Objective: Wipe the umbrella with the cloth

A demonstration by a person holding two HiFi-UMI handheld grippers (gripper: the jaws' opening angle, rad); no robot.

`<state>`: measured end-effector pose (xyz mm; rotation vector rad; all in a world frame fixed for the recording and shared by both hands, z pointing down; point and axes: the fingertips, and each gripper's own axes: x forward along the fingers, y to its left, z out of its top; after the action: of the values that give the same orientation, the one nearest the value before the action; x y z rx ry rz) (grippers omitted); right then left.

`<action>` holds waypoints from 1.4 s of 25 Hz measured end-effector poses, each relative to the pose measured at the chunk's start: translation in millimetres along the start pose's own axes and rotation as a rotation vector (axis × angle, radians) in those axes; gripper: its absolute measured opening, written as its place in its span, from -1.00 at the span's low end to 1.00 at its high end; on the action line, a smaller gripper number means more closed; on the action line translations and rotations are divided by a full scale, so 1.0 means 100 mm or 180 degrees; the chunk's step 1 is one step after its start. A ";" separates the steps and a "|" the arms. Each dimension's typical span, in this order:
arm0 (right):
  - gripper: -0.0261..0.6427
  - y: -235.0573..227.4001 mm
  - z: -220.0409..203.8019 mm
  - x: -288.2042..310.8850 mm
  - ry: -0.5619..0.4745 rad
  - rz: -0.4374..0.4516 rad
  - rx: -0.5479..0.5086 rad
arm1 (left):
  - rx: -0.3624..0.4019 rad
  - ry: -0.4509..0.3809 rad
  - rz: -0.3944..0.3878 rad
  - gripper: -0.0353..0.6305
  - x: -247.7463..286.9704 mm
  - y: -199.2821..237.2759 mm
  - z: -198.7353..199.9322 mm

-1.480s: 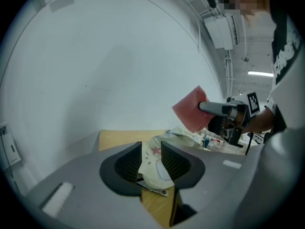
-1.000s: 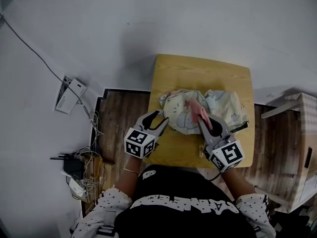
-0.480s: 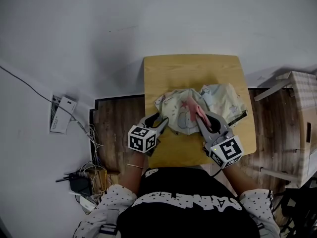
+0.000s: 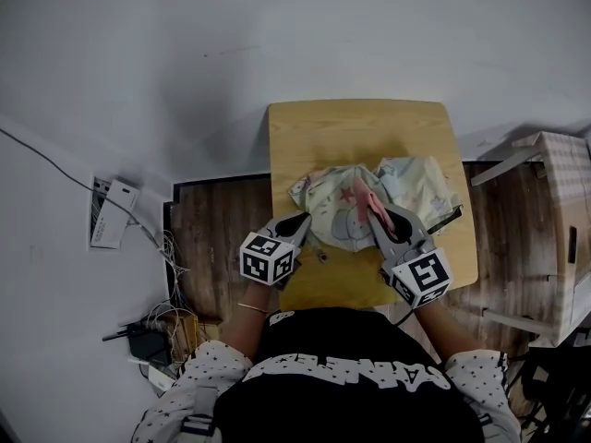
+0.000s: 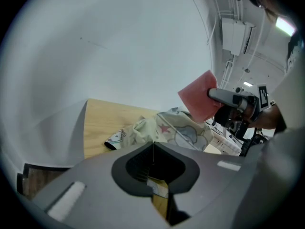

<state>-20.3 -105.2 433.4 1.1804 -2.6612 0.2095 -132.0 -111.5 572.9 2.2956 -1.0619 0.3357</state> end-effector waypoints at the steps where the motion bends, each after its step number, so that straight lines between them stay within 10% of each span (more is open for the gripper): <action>1: -0.83 0.00 -0.01 0.03 0.0008 0.0002 -0.0025 | -0.0007 -0.0009 -0.0008 -0.87 -0.01 -0.01 0.02; 12: -0.83 0.00 -0.13 0.48 0.0213 0.0055 -0.0726 | -0.0103 -0.0085 -0.0048 -0.88 -0.20 -0.18 0.13; 35: -0.83 0.41 -0.73 0.63 0.0692 0.0630 -0.0728 | -0.0073 -0.0136 -0.0071 -0.88 -0.30 -0.29 0.22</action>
<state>-81.3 -107.2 518.7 0.7789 -2.5269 0.0583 -130.1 -91.5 530.6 2.3018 -1.0547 0.2653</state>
